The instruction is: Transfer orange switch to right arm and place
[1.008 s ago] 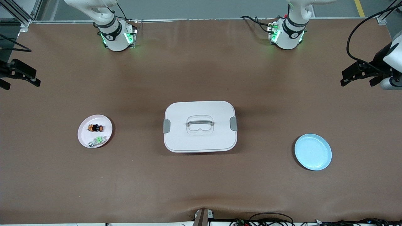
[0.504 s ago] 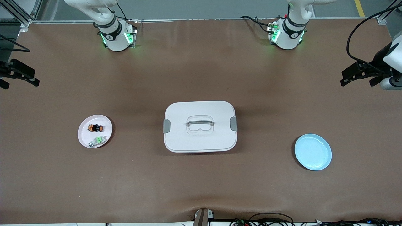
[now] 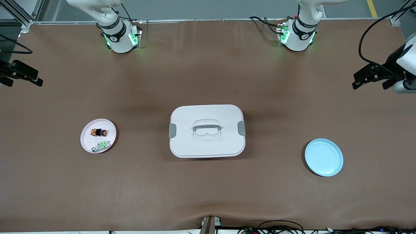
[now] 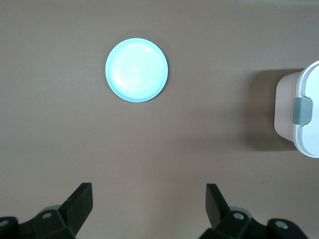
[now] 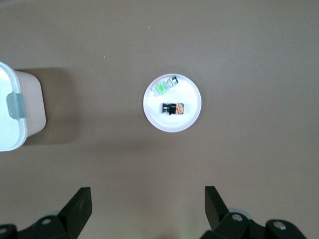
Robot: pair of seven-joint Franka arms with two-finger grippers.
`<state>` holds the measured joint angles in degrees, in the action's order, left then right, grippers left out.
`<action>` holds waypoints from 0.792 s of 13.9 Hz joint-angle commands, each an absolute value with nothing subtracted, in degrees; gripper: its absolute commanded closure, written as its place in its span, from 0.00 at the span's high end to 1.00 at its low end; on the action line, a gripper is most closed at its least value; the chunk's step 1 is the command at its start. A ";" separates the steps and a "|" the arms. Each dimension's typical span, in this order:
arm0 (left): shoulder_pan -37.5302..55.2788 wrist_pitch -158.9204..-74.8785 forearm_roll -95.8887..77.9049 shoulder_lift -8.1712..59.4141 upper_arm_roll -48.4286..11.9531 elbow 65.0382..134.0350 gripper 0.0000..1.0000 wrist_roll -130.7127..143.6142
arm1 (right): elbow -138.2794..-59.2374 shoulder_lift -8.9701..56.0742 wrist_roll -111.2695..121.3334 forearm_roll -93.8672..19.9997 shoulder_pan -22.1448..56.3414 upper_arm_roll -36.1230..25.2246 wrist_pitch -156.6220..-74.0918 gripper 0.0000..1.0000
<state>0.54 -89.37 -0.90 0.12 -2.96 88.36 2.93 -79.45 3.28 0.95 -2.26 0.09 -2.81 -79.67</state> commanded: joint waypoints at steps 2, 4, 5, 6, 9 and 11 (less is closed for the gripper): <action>0.53 -88.24 0.09 0.53 -3.25 87.19 1.00 2.55 | -78.84 2.90 -0.09 -3.43 0.09 -3.25 -77.52 1.00; 0.44 -88.24 0.09 0.53 -3.25 87.19 1.00 2.55 | -78.84 2.90 0.09 -3.34 0.17 -3.16 -77.78 1.00; 0.53 -88.24 0.09 0.53 -3.25 87.19 1.00 2.55 | -78.84 2.90 0.00 -3.08 0.18 -3.08 -77.78 1.00; 0.44 -88.24 0.09 0.53 -3.25 87.19 1.00 2.55 | -78.84 2.90 0.00 -2.90 0.18 -3.08 -77.78 1.00; 0.44 -88.24 0.09 0.53 -3.25 87.19 1.00 2.55 | -78.84 2.90 0.00 -3.08 0.18 -3.16 -77.87 1.00; 0.44 -88.24 0.09 0.53 -3.25 87.27 1.00 2.55 | -78.75 2.90 0.53 -2.82 0.18 -3.08 -78.13 1.00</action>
